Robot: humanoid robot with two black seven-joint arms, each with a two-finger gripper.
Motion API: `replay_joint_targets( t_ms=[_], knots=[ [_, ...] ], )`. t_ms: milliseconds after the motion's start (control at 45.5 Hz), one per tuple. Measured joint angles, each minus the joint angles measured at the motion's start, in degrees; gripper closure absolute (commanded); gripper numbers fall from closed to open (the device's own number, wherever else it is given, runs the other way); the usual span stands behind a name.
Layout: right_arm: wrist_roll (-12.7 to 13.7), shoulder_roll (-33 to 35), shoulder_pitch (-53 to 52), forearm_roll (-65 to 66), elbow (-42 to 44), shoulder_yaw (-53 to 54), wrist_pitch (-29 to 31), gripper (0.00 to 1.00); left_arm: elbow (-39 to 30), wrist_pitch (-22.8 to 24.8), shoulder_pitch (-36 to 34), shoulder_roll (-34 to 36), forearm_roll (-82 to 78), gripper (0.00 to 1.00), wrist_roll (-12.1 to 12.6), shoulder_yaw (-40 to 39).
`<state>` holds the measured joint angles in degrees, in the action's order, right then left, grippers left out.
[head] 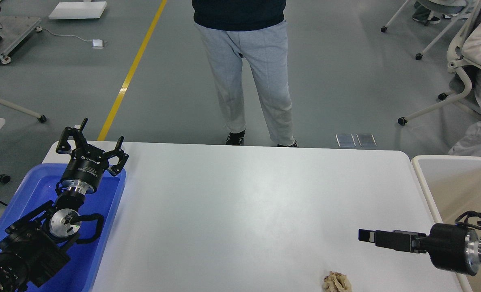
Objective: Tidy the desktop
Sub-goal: 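Lower the open right gripper toward the crumpled tan wrapper, then close the right gripper on the crumpled tan wrapper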
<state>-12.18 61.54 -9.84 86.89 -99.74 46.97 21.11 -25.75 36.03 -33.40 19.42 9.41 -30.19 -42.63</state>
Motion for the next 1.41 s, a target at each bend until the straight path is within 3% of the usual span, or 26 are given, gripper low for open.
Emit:
replay_joint_targets(
  t_ms=[286, 550, 1122, 1408],
  knots=[
    [0.01, -4.51, -0.07, 14.73, 0.79, -4.79, -0.85, 0.01, 0.0, 0.0, -0.03, 0.0, 0.0, 0.0, 0.01, 0.0],
    [-0.02, -9.43, 0.59, 23.26, 4.24, -11.12, -9.52, 0.01, 0.0, 0.0, -0.04, 0.0, 0.0, 0.0, 0.04, 0.0],
    [-0.69, -17.41, 3.37, 28.52, 13.38, -14.73, -23.74, 0.01, 0.0, 0.0, 0.0, 0.01, 0.0, 0.0, 0.04, 0.0],
    [-1.07, -19.01, 3.76, 28.79, 16.28, -17.15, -28.09, 0.01, -0.01, 0.0, 0.0, 0.01, 0.0, 0.0, 0.04, 0.0]
  ],
)
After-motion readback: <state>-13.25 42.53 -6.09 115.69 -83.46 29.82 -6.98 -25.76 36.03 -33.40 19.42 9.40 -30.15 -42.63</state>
